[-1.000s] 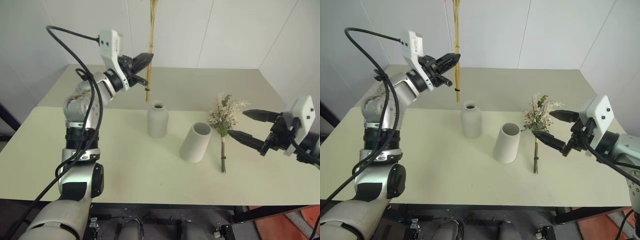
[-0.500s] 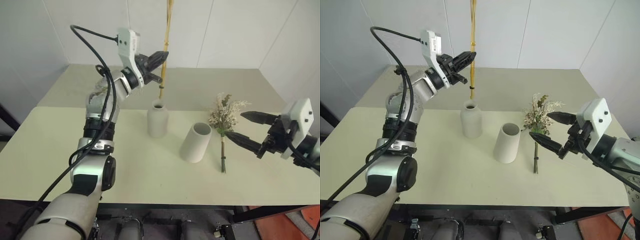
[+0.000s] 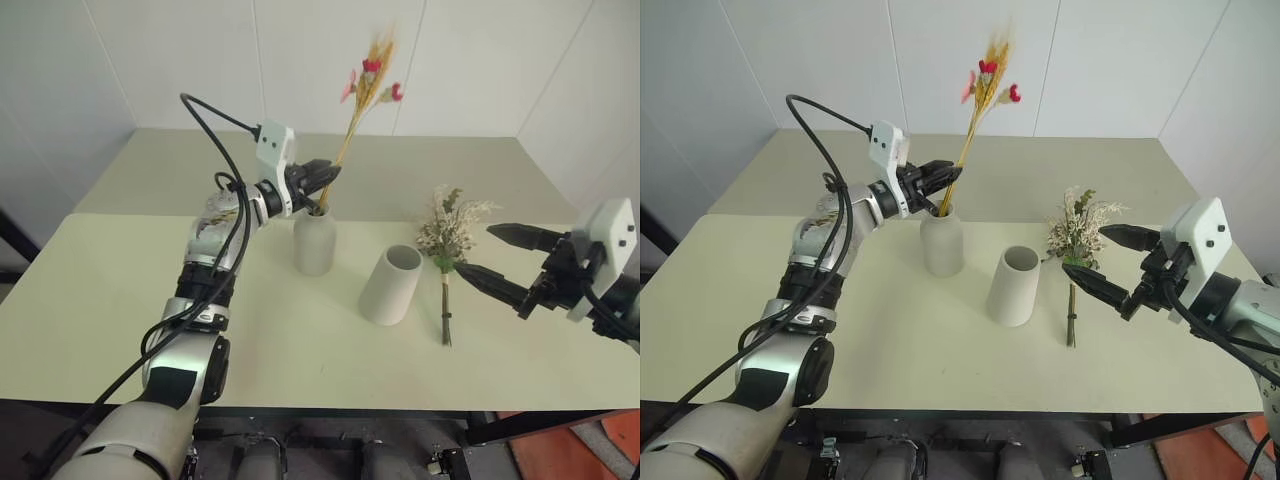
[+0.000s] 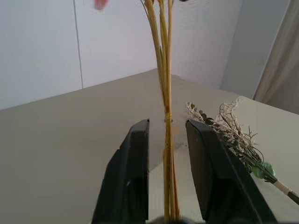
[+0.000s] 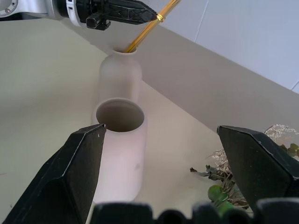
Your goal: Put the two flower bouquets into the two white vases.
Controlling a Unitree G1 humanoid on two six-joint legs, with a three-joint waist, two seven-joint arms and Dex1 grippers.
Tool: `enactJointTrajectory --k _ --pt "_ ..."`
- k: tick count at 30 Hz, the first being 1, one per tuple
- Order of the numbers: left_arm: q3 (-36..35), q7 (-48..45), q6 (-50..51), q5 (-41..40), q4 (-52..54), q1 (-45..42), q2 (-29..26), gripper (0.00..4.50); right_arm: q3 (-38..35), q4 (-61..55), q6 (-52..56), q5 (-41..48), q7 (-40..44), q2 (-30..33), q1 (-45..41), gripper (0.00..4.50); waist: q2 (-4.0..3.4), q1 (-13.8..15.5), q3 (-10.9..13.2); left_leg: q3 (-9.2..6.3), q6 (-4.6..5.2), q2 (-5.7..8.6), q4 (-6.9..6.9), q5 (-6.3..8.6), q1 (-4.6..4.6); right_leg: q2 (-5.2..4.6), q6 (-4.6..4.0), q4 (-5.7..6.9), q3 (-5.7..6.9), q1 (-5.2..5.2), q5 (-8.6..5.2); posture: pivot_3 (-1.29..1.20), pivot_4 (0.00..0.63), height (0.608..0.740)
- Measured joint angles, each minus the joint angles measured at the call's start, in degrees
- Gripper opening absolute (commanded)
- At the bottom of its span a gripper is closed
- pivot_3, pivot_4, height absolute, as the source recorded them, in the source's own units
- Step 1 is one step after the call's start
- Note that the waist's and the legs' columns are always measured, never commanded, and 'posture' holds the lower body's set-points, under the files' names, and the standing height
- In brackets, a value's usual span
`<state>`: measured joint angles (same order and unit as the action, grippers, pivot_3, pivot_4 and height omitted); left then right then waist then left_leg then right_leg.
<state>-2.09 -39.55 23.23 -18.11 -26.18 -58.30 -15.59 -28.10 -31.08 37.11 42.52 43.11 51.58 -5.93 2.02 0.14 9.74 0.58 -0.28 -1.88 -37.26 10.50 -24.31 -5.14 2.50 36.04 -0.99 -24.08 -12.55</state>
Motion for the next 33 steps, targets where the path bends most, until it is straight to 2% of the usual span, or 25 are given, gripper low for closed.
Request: enactJointTrajectory --k 7,8,10,12,15,22,27,33 --pt "-1.1 -2.5 13.1 -5.1 26.7 15.7 -11.3 4.31 3.4 2.0 0.7 -0.9 -0.8 0.0 -1.3 4.5 -0.01 -1.0 0.0 0.01 0.0 -0.05 0.0 0.0 0.08 0.02 -0.11 0.04 -0.04 0.02 0.06 0.0 0.15 0.74" --pt "-1.3 -3.8 14.3 -6.1 30.3 17.7 -14.0 4.46 4.8 3.0 1.2 -1.2 -1.1 0.0 -2.2 4.5 -0.02 -1.2 0.0 0.03 0.0 -0.06 0.01 0.0 0.1 0.03 -0.1 0.05 -0.07 0.01 0.05 0.0 0.15 0.74" --pt "-2.3 -6.6 15.9 -8.1 36.3 21.2 -19.2 4.46 7.4 5.7 3.0 -2.6 -2.2 0.2 -4.0 4.5 -0.03 -1.0 0.0 0.04 0.0 -0.06 0.01 0.0 0.12 0.03 -0.1 0.05 -0.07 0.01 0.03 0.0 0.15 0.74" --pt "-3.0 -7.5 16.1 -9.0 37.8 22.4 -20.5 4.46 9.2 6.9 4.3 -3.2 -2.7 0.3 -5.9 4.5 -0.03 -0.8 0.0 0.05 0.0 -0.06 0.0 0.0 0.12 0.02 -0.07 0.05 -0.05 0.03 0.01 0.0 0.15 0.74" --pt "-5.7 -12.0 16.5 -12.3 41.6 26.3 -25.8 4.46 14.8 11.0 10.7 -4.9 -5.9 0.9 -12.9 4.5 -0.03 -0.9 0.0 0.07 0.0 -0.09 -0.01 0.0 0.08 0.05 -0.11 0.02 -0.06 -0.02 0.03 0.0 0.15 0.74" --pt "-10.4 -22.1 12.5 -18.1 45.8 30.0 -31.5 4.46 23.6 22.8 28.3 -8.4 -14.7 -3.2 -27.1 4.5 -0.03 -0.8 0.0 0.07 0.0 -0.1 0.01 0.0 0.03 0.06 -0.55 0.01 -0.03 -0.07 0.24 0.0 0.15 0.74" --pt "-11.3 -29.0 9.1 -20.4 45.6 30.8 -34.4 4.46 27.8 31.2 34.9 -12.2 -18.6 -6.9 -33.3 4.5 -0.04 -0.9 0.0 0.08 0.01 -0.1 0.01 0.0 -0.01 0.06 -0.55 0.0 -0.04 -0.1 0.25 0.0 0.15 0.74" --pt "-11.7 -30.9 7.2 -20.5 45.2 30.9 -35.9 4.46 32.2 41.5 37.3 -17.2 -20.0 -11.1 -39.4 4.5 -0.04 -1.0 0.0 0.08 0.02 -0.11 0.03 0.0 0.0 0.08 -0.54 0.0 -0.04 -0.1 0.25 0.0 0.15 0.74"
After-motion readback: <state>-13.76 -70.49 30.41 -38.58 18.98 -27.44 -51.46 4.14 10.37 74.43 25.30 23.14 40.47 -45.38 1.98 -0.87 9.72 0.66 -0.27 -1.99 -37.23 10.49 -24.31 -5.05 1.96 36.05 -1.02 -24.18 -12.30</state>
